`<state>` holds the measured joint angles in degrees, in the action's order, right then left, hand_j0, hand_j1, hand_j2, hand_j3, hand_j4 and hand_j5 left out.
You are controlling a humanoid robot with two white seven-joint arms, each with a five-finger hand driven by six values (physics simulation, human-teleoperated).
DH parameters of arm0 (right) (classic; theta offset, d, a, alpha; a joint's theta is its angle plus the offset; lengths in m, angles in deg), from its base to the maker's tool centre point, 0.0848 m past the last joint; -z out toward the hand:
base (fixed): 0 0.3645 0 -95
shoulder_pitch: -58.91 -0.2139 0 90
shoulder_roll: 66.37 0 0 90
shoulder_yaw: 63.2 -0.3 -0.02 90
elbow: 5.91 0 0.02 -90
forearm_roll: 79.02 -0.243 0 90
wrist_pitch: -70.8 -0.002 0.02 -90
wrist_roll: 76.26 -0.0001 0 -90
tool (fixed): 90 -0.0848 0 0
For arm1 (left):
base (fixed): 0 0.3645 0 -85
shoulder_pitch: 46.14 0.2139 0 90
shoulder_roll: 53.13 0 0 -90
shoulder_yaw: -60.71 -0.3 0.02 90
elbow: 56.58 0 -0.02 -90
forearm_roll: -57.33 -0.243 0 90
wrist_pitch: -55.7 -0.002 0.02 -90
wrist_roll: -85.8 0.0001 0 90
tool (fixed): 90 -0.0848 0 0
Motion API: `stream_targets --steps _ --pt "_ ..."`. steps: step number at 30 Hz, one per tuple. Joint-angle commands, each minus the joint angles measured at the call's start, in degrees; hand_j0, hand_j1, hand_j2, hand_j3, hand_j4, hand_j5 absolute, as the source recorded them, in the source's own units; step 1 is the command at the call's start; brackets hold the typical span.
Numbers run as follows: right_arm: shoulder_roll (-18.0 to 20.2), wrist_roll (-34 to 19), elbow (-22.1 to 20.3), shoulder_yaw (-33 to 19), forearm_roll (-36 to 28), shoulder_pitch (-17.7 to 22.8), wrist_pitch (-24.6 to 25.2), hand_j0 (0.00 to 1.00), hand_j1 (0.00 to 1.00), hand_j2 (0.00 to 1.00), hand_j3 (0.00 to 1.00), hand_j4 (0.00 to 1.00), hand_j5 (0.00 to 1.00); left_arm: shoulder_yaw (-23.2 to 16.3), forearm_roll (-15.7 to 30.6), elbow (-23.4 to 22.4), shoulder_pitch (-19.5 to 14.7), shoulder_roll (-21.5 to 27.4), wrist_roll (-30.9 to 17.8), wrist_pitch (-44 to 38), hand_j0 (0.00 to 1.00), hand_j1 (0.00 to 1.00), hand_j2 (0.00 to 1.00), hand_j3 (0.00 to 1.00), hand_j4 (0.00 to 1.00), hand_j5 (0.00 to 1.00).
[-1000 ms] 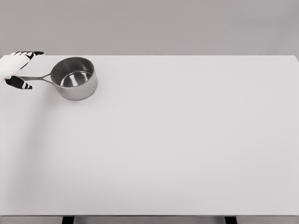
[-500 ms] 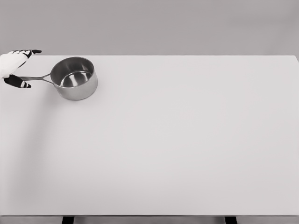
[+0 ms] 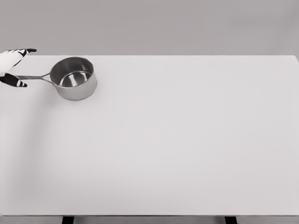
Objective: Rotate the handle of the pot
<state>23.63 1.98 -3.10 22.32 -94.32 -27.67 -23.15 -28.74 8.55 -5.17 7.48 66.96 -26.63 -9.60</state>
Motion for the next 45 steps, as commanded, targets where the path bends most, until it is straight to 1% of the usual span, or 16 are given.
stream_targets --steps 1,11,18,19,22,27,28,30,32,35,36,37,39,42,43,45 --pt "0.0 0.0 0.0 0.0 0.0 0.0 0.0 1.00 1.00 1.00 1.00 1.00 1.00 0.1 0.3 -0.4 0.0 0.1 0.0 -0.2 1.00 1.00 1.00 1.00 1.00 1.00" --pt "0.0 0.0 0.0 0.0 0.0 0.0 0.0 1.00 1.00 1.00 1.00 1.00 1.00 0.7 0.4 -1.2 -1.0 0.1 0.1 -0.2 1.00 1.00 1.00 1.00 1.00 1.00" --pt "0.0 0.0 0.0 0.0 0.0 0.0 0.0 1.00 1.00 1.00 1.00 1.00 1.00 0.1 1.3 -0.2 -0.3 0.0 0.1 0.7 1.00 1.00 1.00 1.00 1.00 1.00" --pt "0.0 0.0 0.0 0.0 0.0 0.0 0.0 1.00 1.00 1.00 1.00 1.00 1.00 0.0 1.7 0.1 -0.1 -0.1 0.1 0.8 1.00 1.00 1.00 1.00 1.00 1.00" --pt "0.0 0.0 0.0 0.0 0.0 0.0 0.0 1.00 1.00 1.00 1.00 1.00 1.00 0.0 3.0 4.4 2.7 0.0 0.1 0.8 1.00 1.00 1.00 1.00 1.00 1.00" --pt "0.0 0.0 0.0 0.0 0.0 0.0 0.0 1.00 1.00 1.00 1.00 1.00 1.00 0.0 4.0 5.4 3.5 0.1 0.1 0.9 1.00 1.00 1.00 1.00 1.00 1.00" --pt "0.0 0.0 0.0 0.0 0.0 0.0 0.0 1.00 1.00 1.00 1.00 1.00 1.00 0.0 4.1 6.7 3.8 0.0 0.0 0.9 1.00 1.00 1.00 1.00 1.00 1.00" --pt "0.0 0.0 0.0 0.0 0.0 0.0 0.0 1.00 1.00 1.00 1.00 1.00 1.00 -0.2 7.3 9.6 5.8 0.2 0.0 1.0 1.00 1.00 1.00 1.00 1.00 1.00" --pt "0.0 0.0 0.0 0.0 0.0 0.0 0.0 1.00 1.00 1.00 1.00 1.00 1.00 -0.2 8.5 12.8 7.0 0.2 0.0 1.1 1.00 1.00 1.00 1.00 1.00 1.00" --pt "0.0 0.0 0.0 0.0 0.0 0.0 0.0 1.00 1.00 1.00 1.00 1.00 1.00 0.0 12.2 18.5 9.8 1.2 0.0 1.1 1.00 1.00 1.00 1.00 1.00 1.00" --pt "0.0 0.0 0.0 0.0 0.0 0.0 0.0 1.00 1.00 1.00 1.00 1.00 1.00 0.1 14.4 21.2 11.3 2.0 0.0 1.1 1.00 1.00 1.00 1.00 1.00 1.00" --pt "0.0 0.0 0.0 0.0 0.0 0.0 0.0 1.00 1.00 1.00 1.00 1.00 1.00 0.2 15.3 22.2 12.0 2.1 0.0 1.1 1.00 1.00 1.00 1.00 1.00 1.00" --pt "0.0 0.0 0.0 0.0 0.0 0.0 0.0 1.00 1.00 1.00 1.00 1.00 1.00 0.8 18.5 27.9 15.0 2.9 0.0 4.2 1.00 1.00 1.00 1.00 1.00 1.00" --pt "0.0 0.0 0.0 0.0 0.0 0.0 0.0 1.00 1.00 1.00 1.00 1.00 1.00 4.8 23.4 37.3 20.5 3.7 0.0 9.9 1.00 1.00 1.00 1.00 1.00 1.00" --pt "0.0 0.0 0.0 0.0 0.0 0.0 0.0 1.00 1.00 1.00 1.00 1.00 1.00 7.1 25.1 40.6 22.9 3.8 0.0 10.3 1.00 1.00 1.00 1.00 1.00 1.00" --pt "0.0 0.0 0.0 0.0 0.0 0.0 0.0 1.00 1.00 1.00 1.00 1.00 1.00 10.1 29.9 45.0 25.9 3.8 0.0 10.3 1.00 1.00 1.00 1.00 1.00 1.00"
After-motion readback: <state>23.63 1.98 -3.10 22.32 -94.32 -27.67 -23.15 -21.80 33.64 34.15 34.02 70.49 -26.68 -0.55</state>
